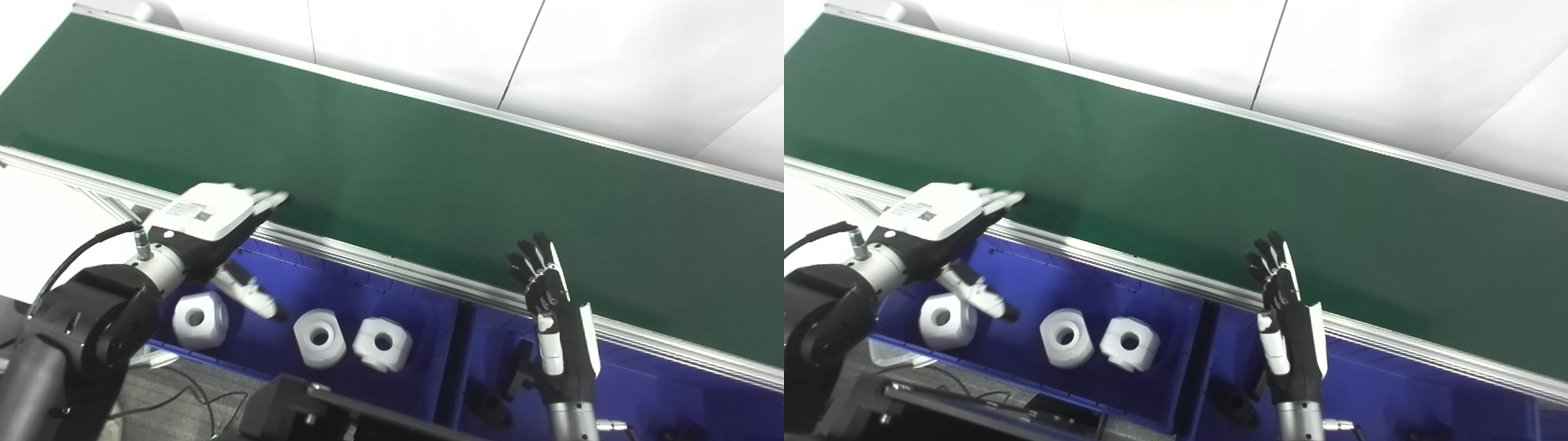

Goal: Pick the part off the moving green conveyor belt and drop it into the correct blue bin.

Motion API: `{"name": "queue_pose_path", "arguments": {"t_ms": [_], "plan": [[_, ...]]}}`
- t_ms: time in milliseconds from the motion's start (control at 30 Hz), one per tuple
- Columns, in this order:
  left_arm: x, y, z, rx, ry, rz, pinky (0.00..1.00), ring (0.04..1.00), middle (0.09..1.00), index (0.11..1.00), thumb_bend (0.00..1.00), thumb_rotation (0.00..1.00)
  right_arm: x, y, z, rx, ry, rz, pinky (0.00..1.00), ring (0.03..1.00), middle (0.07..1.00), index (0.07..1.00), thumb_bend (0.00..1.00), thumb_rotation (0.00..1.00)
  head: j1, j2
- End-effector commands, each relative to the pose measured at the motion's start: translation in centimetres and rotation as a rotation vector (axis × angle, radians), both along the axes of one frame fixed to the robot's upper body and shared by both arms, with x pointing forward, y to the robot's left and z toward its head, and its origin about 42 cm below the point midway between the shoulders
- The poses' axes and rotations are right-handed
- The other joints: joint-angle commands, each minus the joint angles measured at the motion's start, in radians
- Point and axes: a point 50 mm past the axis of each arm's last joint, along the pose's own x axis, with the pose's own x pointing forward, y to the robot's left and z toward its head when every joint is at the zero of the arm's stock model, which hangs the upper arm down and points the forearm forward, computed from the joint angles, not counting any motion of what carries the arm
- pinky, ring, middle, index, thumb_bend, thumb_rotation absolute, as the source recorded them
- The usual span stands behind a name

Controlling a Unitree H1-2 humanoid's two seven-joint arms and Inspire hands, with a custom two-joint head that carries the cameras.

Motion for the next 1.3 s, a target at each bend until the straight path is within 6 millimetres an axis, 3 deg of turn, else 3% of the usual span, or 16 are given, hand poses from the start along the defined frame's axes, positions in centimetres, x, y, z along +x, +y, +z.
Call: {"name": "queue_pose_path", "arguments": {"t_ms": [0,67,133,200,300,400,433,467,500,800,1033,1267], "plan": [[-0.6,-2.6,-0.4,-0.458,-0.213,-0.028,0.81,0.879,0.909,0.907,1.0,0.56,-0.2,-0.3,1.3,0.027,-0.09,-0.018,0.89,0.887,0.924,0.972,0.8,0.93,-0.04,0.001],[-0.8,-6.3,-1.7,-0.825,-0.247,-0.017,0.85,0.917,0.934,0.917,1.0,0.59,-0.5,-0.3,1.3,0.015,-0.134,-0.064,0.85,0.859,0.897,0.952,0.78,0.95,-0.087,-0.002],[-1.0,-9.2,-2.3,-1.058,-0.246,-0.006,0.91,0.957,0.963,0.938,0.98,0.62,-0.7,-0.1,1.2,0.013,-0.151,-0.09,0.82,0.836,0.876,0.936,0.77,0.97,-0.124,-0.007],[-1.1,-11.4,-2.5,-1.19,-0.213,0.006,0.96,0.991,0.993,0.988,0.99,0.72,-0.9,0.3,1.1,0.013,-0.152,-0.102,0.82,0.838,0.881,0.939,0.76,0.99,-0.159,-0.012],[-0.9,-13.1,-2.9,-1.254,-0.182,-0.029,0.97,0.999,1.0,0.999,0.99,0.77,-1.2,1.1,0.9,0.007,-0.153,-0.13,0.83,0.848,0.888,0.934,0.76,0.98,-0.255,-0.026],[-0.6,-13.6,-3.8,-1.283,-0.138,-0.03,0.99,1.0,1.0,1.0,1.0,0.77,-1.5,2.1,0.6,-0.003,-0.157,-0.164,0.82,0.853,0.893,0.923,0.75,0.98,-0.296,-0.035],[-0.4,-13.7,-4.6,-1.298,-0.115,-0.019,0.99,1.0,1.0,1.0,1.0,0.77,-1.6,2.6,0.4,0.001,-0.153,-0.181,0.82,0.853,0.894,0.921,0.74,0.98,-0.355,-0.048],[-0.2,-13.7,-5.1,-1.308,-0.1,-0.013,1.0,1.0,1.0,1.0,1.0,0.77,-1.7,2.9,0.3,0.004,-0.15,-0.193,0.82,0.846,0.893,0.919,0.73,0.99,-0.355,-0.048],[0.1,-13.7,-5.9,-1.308,-0.079,-0.012,1.0,1.0,1.0,1.0,1.0,0.78,-1.9,3.4,0.1,0.008,-0.143,-0.21,0.81,0.84,0.892,0.916,0.72,1.0,-0.4,-0.061],[1.5,-11.9,-9.8,-1.203,0.032,-0.035,1.0,1.0,1.0,1.0,0.98,0.75,-2.8,6.7,-0.5,0.04,-0.093,-0.302,0.82,0.849,0.911,0.909,0.7,1.0,-0.584,-0.107],[1.0,-10.3,-10.6,-1.162,0.041,-0.077,1.0,1.0,1.0,1.0,0.97,0.73,-3.1,8.8,-0.4,0.062,-0.065,-0.319,0.86,0.884,0.925,0.906,0.73,1.0,-0.657,-0.115],[0.2,-10.3,-10.3,-1.147,0.069,-0.101,1.0,1.0,1.0,1.0,0.99,0.75,-3.3,9.2,-0.4,0.065,-0.063,-0.322,0.85,0.886,0.931,0.914,0.72,1.0,-0.641,-0.121]]}}
